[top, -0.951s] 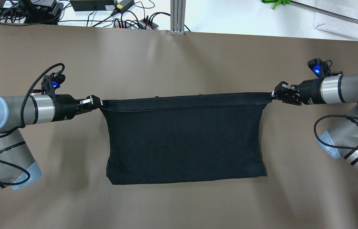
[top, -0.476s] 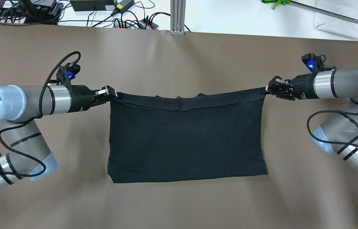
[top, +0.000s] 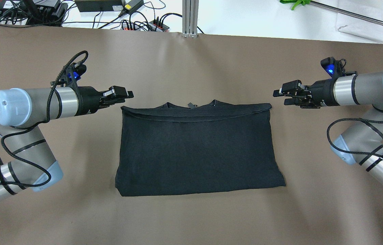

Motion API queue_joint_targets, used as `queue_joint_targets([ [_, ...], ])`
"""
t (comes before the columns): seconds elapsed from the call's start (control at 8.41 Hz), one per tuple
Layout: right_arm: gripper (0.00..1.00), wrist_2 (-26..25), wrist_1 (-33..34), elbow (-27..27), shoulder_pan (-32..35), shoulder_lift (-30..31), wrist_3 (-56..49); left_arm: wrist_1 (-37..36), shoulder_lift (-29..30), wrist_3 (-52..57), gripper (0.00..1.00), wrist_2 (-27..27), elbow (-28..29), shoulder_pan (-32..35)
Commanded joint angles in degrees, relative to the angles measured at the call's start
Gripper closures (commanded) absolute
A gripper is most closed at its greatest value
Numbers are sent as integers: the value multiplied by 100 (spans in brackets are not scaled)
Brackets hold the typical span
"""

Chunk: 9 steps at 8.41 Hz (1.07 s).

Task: Fold clothes
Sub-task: 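Move the right gripper to the folded shirt's corner nearest the robot and grasp it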

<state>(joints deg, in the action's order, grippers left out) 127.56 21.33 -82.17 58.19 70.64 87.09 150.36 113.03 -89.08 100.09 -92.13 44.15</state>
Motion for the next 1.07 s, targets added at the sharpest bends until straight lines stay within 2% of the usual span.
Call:
queue_joint_targets([
  [0.0, 6, 32, 56, -62, -9, 29, 62, -402, 157, 31, 6, 19, 2, 190],
  [0.36, 6, 505, 30, -89, -517, 476, 115, -393, 219, 31, 6, -42, -16, 216],
  [0.59, 6, 498, -49, -159, -765, 941, 124, -384, 219, 31, 6, -51, -42, 234],
  [0.95, 6, 498, -50, -869, -1142, 1644, 124, -384, 219, 31, 6, -60, -95, 234],
])
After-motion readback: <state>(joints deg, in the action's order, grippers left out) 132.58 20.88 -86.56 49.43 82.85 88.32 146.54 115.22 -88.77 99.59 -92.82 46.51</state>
